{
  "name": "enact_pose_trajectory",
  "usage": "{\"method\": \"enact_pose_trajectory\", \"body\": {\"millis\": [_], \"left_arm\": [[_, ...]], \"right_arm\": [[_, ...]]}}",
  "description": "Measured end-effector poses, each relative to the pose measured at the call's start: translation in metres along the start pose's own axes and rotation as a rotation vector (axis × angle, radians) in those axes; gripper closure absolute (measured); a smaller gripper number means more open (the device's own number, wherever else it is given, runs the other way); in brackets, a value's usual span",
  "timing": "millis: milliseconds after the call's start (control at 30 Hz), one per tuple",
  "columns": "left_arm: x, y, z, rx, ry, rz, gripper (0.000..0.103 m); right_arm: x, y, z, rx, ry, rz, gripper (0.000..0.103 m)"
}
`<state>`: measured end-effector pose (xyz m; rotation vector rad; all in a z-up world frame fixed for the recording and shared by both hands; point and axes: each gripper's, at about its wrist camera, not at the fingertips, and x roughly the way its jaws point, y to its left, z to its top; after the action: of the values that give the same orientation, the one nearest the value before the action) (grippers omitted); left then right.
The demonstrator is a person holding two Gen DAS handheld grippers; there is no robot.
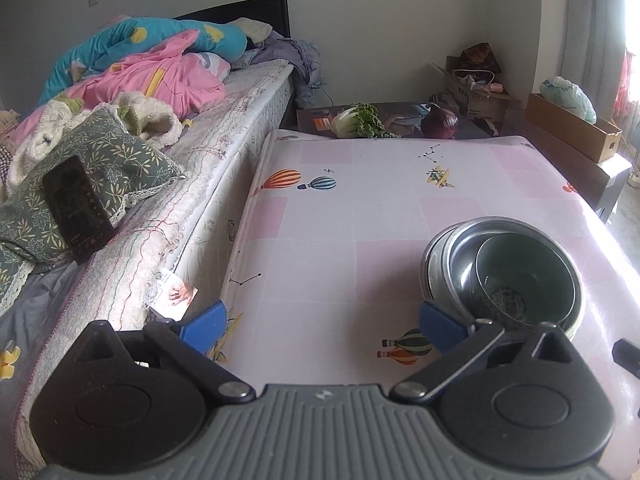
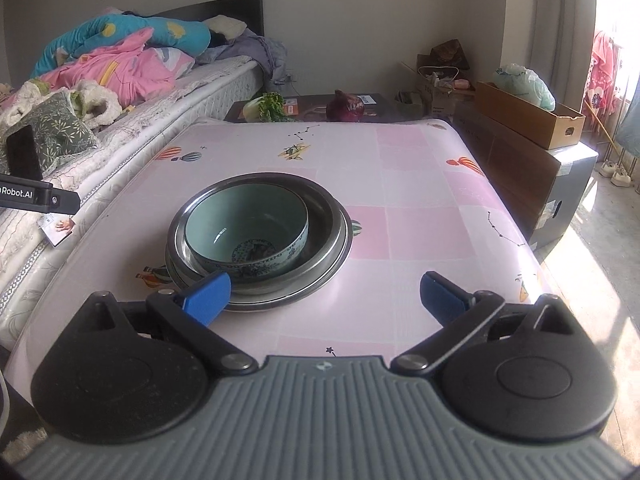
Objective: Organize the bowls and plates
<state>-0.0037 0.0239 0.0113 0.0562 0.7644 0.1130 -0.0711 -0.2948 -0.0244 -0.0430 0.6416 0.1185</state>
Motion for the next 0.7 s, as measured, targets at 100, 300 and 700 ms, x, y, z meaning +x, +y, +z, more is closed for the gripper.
{"method": "enact_pose_trajectory", "body": {"millis": [100, 300, 700], "left_arm": [[-0.004, -0.001, 0.0, -0.003, 0.013, -0.008, 0.0], [-0.013, -0.006, -0.006, 0.002, 0.052, -0.054, 0.0], [-0.015, -0.031, -0.022, 0.042, 0.124, -0.076, 0.0]], "right_arm": [[0.004, 0.002, 0.0, -0.012, 0.017, -0.03, 0.001], [0.012, 0.005, 0.003, -0.018, 0.048, -0.063, 0.001], [0.028, 0.011, -0.003, 0.02, 0.179, -0.075, 0.001]]}}
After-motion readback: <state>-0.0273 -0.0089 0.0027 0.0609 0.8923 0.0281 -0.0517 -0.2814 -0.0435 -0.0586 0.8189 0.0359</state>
